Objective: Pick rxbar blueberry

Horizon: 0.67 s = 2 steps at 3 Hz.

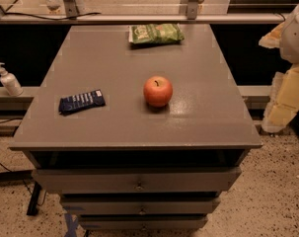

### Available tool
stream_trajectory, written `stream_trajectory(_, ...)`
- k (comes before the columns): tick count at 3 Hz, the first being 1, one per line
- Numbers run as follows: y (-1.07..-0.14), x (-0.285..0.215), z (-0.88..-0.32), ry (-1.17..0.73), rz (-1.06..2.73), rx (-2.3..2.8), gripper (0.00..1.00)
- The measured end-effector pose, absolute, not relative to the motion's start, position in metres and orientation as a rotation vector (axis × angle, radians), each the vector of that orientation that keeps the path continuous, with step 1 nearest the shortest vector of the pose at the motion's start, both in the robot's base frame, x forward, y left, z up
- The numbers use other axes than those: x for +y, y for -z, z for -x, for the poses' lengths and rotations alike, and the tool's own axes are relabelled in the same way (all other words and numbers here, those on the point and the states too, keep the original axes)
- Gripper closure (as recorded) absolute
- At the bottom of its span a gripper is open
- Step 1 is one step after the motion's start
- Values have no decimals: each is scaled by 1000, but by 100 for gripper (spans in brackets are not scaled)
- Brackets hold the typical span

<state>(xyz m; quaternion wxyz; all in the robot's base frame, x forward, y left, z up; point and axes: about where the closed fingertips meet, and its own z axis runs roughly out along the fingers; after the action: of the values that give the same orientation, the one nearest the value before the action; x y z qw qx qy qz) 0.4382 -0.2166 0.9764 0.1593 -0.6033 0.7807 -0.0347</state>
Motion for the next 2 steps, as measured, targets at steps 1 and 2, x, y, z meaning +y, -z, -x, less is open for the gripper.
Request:
stream_trajectory(1, -976, -217, -438, 99, 1724, 2231, 0)
stream_trajectory(2, -974, -182, -459, 0, 1702, 2195, 0)
